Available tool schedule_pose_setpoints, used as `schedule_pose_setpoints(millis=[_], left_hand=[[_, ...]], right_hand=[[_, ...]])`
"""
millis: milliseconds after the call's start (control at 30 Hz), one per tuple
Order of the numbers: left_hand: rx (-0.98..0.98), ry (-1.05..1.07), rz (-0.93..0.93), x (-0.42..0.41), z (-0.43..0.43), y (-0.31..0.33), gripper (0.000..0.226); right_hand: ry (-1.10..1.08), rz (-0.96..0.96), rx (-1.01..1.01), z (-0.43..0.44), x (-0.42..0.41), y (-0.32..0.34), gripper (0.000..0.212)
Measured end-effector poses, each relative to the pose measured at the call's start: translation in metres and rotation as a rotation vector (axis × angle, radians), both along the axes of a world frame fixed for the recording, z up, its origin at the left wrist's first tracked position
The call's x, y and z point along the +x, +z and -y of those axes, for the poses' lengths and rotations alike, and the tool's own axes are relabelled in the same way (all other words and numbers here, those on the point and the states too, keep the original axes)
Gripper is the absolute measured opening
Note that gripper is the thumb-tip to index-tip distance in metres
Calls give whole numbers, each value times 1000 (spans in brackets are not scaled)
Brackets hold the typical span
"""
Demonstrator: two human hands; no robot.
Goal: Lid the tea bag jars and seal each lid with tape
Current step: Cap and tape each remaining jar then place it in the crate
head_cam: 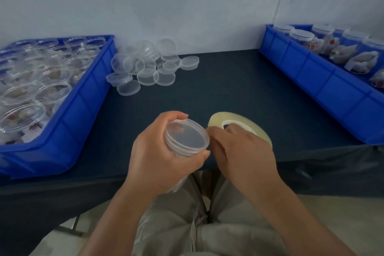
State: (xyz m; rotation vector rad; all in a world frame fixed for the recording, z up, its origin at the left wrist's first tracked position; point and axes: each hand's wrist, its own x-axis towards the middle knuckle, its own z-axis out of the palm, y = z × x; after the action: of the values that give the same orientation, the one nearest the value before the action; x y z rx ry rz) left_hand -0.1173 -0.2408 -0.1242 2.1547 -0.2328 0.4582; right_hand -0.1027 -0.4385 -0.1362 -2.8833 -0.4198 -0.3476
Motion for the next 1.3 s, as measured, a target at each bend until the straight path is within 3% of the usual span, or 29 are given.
schedule_pose_setpoints(millis=[400,467,567,667,767,933,1133,1200,1300], left_hand=[[41,45,-8,5,-25,19,68],[-65,-112,-15,-3,-21,28,68],[-134,-388,59,-28,1,33,81],[-214,-279,2,-24,5,32,86],[-367,-139,-77,-9,-13,26,77],[-597,-93,-175,0,-20,16,64],[-621,-65,-192,6,-24,12,65],[-616,-66,-195,6,-24,11,66],[-645,-64,-203,7,-23,10,65]], right_hand=[[-43,56,41,-37,46,3,15],[-123,14,-11,-35,66,-1,14],[-232,-146,96,-7,98,-1,23],[-158,-85,71,8,103,-12,30],[-21,-47,12,4,90,-31,32],[105,7,-59,-7,72,-53,46],[65,-101,-213,-15,69,-51,54],[62,-168,-93,-17,65,-38,62],[149,-187,639,-22,41,-10,55]])
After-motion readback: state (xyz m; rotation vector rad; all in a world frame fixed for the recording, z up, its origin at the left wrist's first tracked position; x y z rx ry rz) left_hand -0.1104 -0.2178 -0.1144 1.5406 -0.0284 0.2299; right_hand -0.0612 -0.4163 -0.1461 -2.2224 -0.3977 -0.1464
